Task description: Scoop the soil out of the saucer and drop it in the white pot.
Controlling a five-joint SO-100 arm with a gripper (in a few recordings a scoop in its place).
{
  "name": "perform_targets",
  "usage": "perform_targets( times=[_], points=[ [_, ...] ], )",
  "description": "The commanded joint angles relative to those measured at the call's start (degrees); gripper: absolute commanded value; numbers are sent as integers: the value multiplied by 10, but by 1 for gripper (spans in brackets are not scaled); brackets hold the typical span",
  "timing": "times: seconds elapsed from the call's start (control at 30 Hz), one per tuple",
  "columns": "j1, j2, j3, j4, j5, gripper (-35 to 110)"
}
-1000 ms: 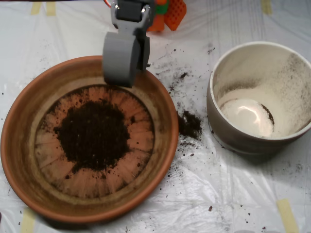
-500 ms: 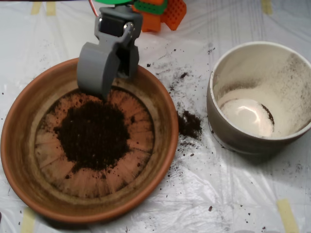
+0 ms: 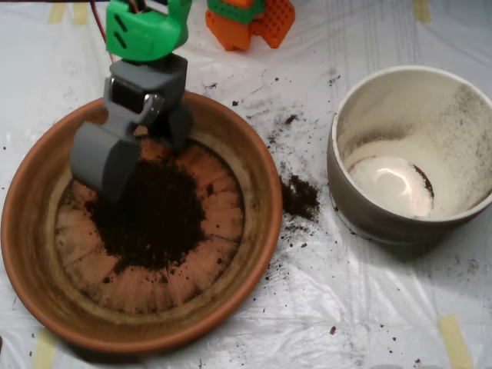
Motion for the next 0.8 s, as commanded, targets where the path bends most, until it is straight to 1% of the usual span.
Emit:
perform_targets(
  times=[0.0,0.17,0.3,0.47,0.63,0.77],
  points=[
    [18,-72,-113,17,5,43],
    [23,-156,-183,57,4,46],
    [9,-173,-186,57,-4,45],
    [-1,-221,-226,67,-10,37],
    [11,-256,-262,74,-8,31],
    [18,-293,-302,92,-9,30]
  ],
)
